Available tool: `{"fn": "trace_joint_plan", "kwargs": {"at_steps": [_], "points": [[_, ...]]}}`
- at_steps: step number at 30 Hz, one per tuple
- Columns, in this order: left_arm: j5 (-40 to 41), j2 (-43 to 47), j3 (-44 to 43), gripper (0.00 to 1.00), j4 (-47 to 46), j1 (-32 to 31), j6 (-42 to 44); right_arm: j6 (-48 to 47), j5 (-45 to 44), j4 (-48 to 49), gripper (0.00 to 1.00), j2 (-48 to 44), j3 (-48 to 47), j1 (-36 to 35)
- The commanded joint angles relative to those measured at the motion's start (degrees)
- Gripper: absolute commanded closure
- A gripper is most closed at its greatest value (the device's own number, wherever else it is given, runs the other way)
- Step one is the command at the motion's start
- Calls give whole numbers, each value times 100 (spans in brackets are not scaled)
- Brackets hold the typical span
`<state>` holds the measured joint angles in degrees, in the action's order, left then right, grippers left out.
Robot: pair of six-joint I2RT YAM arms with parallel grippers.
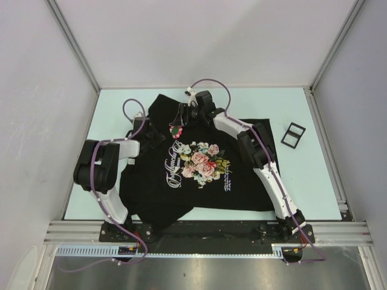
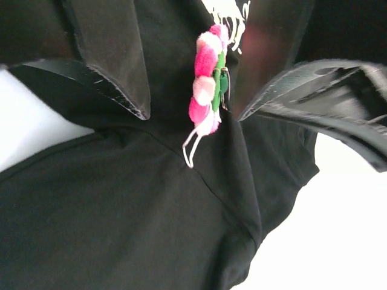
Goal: Remove the brooch from the garment
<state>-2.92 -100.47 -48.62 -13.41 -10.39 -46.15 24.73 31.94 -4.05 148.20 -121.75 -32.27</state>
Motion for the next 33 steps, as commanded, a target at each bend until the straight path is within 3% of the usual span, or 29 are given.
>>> {"fn": "trace_joint_plan", "kwargs": {"at_steps": [1, 11, 19, 33], "points": [[-385, -333, -200, 86, -162, 90, -403, -153, -118, 35, 42, -159, -60, -77], [-279, -403, -279, 89, -13, 90, -421, -267, -531, 854, 69, -1100, 1408, -174], [-288, -483, -358, 89, 14, 90, -404, -346, -795, 1459, 70, -1663, 2235, -341], [-341, -474, -332, 87, -91, 160, -351, -170, -1480, 1310, 73, -2058, 2805, -684]]}}
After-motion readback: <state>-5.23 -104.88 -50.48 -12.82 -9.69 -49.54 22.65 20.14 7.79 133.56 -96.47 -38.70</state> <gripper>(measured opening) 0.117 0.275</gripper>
